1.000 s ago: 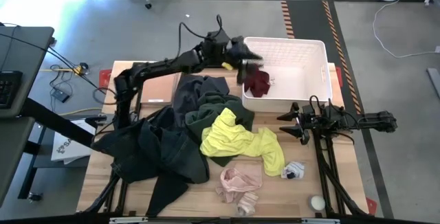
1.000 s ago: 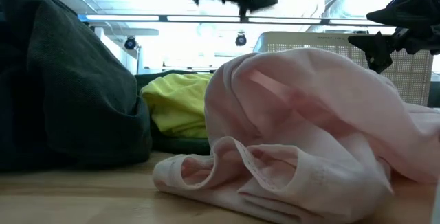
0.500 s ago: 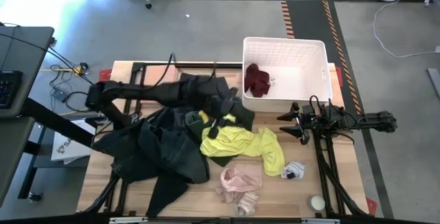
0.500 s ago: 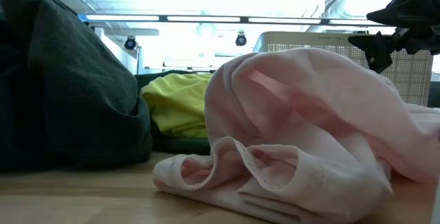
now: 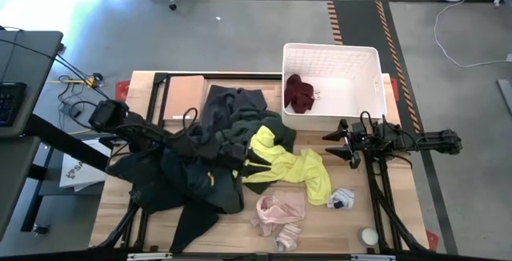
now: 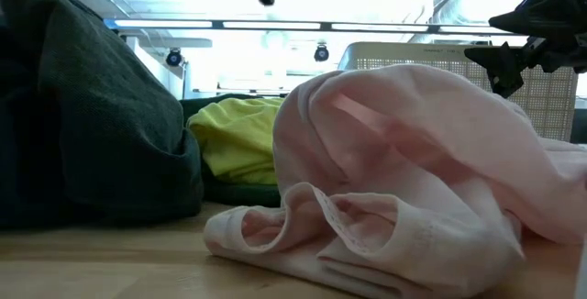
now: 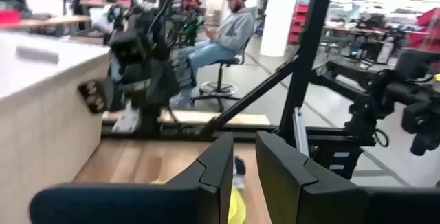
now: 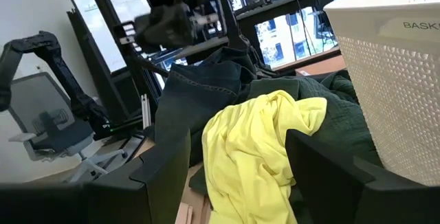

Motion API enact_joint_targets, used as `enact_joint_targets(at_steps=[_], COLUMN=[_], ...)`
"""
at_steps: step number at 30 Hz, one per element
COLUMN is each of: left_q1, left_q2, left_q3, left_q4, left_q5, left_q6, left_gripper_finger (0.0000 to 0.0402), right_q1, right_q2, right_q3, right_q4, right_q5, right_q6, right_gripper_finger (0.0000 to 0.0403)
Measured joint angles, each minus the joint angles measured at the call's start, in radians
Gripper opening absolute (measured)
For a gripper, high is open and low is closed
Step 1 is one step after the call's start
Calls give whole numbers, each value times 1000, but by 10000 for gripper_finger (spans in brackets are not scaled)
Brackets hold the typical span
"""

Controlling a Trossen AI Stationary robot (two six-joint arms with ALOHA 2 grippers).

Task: Sort clothes
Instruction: Put the pink underwear into the white laundry bin

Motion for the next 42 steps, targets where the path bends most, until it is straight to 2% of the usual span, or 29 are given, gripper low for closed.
enact_joint_targets(at_steps=[3,7,13,18,23,25,29,33,37,39,42], left_q1=[-26,-64,-73,-118,-177,-184,-175,-146,-109,-89,-55], left_q2=[0,1,2,69,218,265,287,278,277,280,281], left_q3=[-50,-151,-272,-256,-173,-120,12,160,327,393,439], left_q4=[46,221,425,541,610,584,389,27,-416,-626,-761], left_q5=[-62,-161,-115,-149,-297,-310,-212,-114,62,82,121], left_q6=[1,25,-27,-24,7,8,33,2,5,-19,-22], left_gripper_finger=[60,60,60,60,60,60,60,60,60,60,67], right_q1=[0,0,0,0,0,0,0,0,0,0,0], right_q2=[0,0,0,0,0,0,0,0,0,0,0], right_q3=[0,0,0,0,0,0,0,0,0,0,0], right_q4=[0,0,0,0,0,0,0,0,0,0,0], right_q5=[0,0,0,0,0,0,0,0,0,0,0], right_q6=[0,0,0,0,0,0,0,0,0,0,0], right_gripper_finger=[238,238,238,238,238,238,238,238,238,238,238])
